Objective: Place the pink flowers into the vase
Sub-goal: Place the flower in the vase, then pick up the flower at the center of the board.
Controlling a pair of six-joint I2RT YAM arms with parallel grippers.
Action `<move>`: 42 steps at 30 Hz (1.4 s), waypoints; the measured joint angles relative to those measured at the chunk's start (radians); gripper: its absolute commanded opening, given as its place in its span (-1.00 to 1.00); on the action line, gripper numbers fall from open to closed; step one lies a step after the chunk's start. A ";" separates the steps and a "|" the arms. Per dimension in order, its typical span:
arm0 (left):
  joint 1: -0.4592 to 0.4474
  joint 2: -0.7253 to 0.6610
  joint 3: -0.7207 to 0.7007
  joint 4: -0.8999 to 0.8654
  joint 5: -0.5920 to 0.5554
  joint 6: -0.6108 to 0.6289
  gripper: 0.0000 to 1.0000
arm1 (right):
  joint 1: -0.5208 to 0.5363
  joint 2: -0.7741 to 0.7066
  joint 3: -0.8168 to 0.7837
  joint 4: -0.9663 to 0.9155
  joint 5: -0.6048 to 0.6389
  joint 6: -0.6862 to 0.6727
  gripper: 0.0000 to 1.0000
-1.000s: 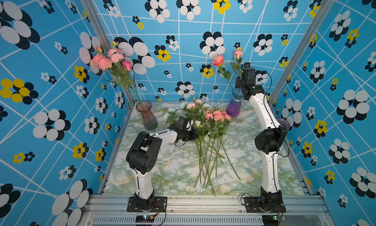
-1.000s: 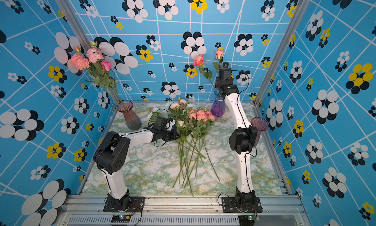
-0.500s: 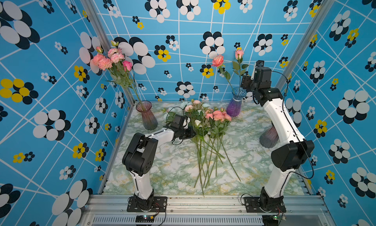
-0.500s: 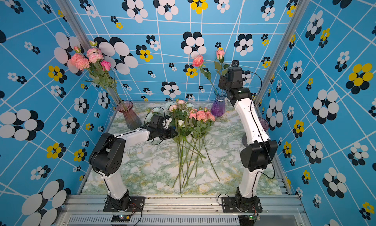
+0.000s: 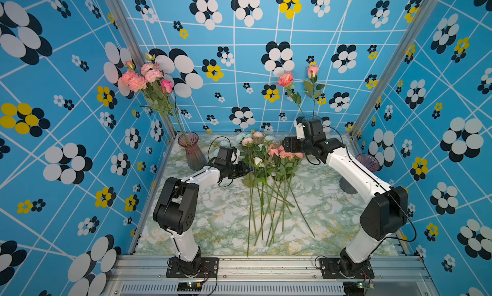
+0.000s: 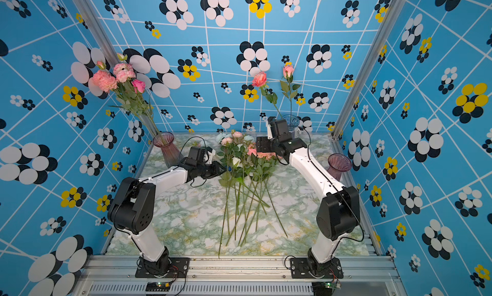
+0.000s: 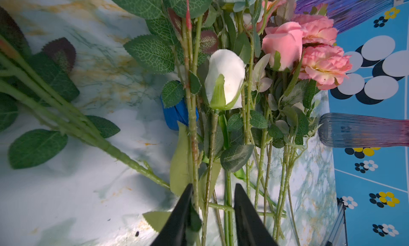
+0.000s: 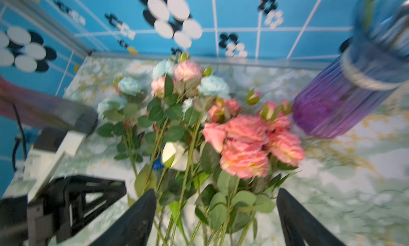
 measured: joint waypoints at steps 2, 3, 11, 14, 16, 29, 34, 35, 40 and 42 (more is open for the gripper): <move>0.014 0.001 -0.024 0.028 0.017 -0.032 -0.32 | 0.044 0.011 -0.050 0.004 -0.033 0.022 0.73; 0.023 0.001 -0.037 0.044 0.028 -0.049 -0.32 | 0.062 0.020 -0.068 0.005 -0.052 0.034 0.71; 0.097 0.000 -0.106 0.098 0.052 -0.132 -0.32 | 0.183 0.125 -0.094 0.007 -0.099 0.108 0.35; 0.099 -0.015 -0.127 0.098 0.049 -0.142 -0.32 | 0.229 0.168 -0.075 0.002 -0.112 0.121 0.26; 0.100 -0.042 -0.152 0.096 0.045 -0.149 -0.32 | 0.257 0.211 -0.039 -0.005 -0.116 0.132 0.21; 0.139 -0.196 -0.238 0.055 0.024 -0.160 -0.31 | 0.295 0.494 0.297 -0.097 -0.108 0.135 -0.20; 0.141 -0.217 -0.238 0.042 0.022 -0.155 -0.31 | 0.295 0.552 0.325 -0.130 -0.108 0.142 -0.35; 0.141 -0.219 -0.238 0.040 0.022 -0.155 -0.31 | 0.295 0.562 0.331 -0.133 -0.107 0.145 -0.38; 0.141 -0.224 -0.241 0.034 0.023 -0.155 -0.31 | 0.295 0.583 0.343 -0.150 -0.104 0.155 -0.65; 0.141 -0.224 -0.245 0.034 0.022 -0.155 -0.31 | 0.295 0.583 0.349 -0.156 -0.104 0.159 -0.79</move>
